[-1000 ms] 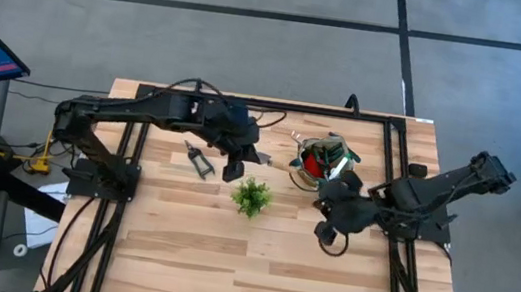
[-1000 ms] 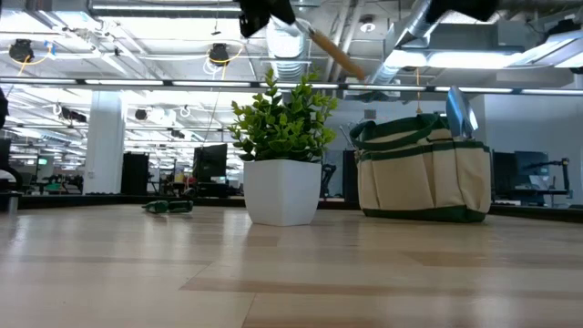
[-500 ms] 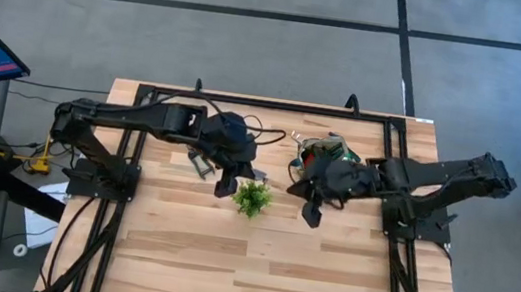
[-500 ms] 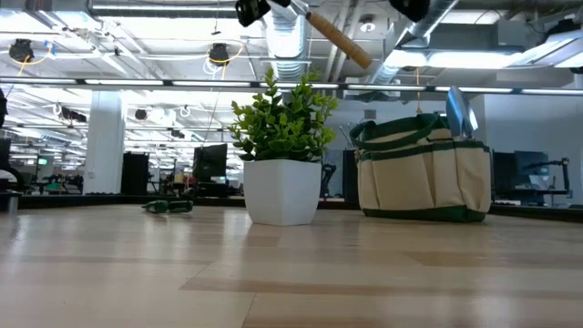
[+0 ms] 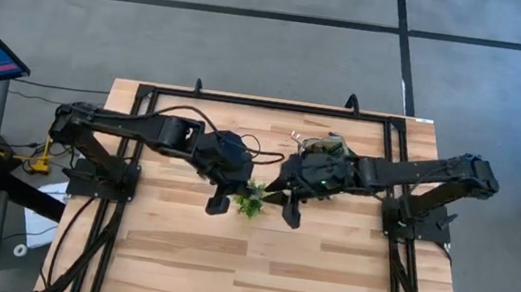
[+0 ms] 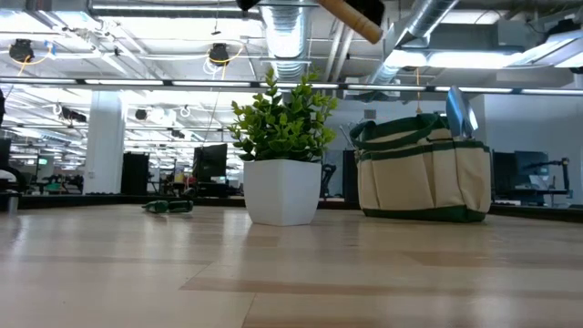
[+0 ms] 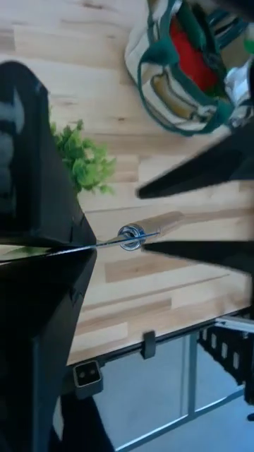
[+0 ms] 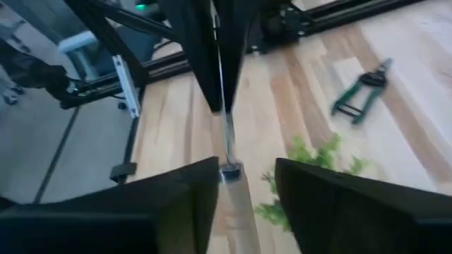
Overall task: Pick & Place Garden tools in Gardening bag
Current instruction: Put the brown trowel into the brown gardening bag
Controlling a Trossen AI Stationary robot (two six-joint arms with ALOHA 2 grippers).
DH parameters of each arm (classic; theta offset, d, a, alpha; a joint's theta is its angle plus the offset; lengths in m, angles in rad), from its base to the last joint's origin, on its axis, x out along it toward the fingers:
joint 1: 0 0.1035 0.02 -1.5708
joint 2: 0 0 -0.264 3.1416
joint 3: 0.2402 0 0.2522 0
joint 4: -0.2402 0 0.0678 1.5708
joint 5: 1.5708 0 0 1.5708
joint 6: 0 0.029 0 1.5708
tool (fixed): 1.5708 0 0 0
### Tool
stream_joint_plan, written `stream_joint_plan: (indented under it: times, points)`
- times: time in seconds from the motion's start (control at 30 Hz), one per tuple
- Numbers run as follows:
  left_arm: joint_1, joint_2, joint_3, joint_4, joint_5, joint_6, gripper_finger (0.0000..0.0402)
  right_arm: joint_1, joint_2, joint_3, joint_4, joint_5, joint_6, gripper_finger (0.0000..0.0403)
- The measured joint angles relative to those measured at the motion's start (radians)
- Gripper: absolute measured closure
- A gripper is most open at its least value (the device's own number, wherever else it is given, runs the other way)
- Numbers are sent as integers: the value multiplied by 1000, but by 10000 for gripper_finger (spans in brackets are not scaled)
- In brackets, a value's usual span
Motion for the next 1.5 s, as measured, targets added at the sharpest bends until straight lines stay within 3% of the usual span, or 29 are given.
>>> stream_joint_plan:
  times: [0.17,0.33,0.6,0.9,1.5]
  points:
    - [-12,0,0,-29,0,-28,402,-14,47,56,9,-95,0,238]
    - [-22,0,0,-28,-1,-45,402,-25,94,103,3,-156,0,230]
    - [-41,5,0,-24,0,-45,402,-26,183,175,9,-208,-6,259]
    - [-41,32,1,-33,10,-46,401,-37,192,213,-15,-230,-42,298]
    - [-41,27,0,-28,10,-51,402,-35,184,217,-95,-265,-39,307]
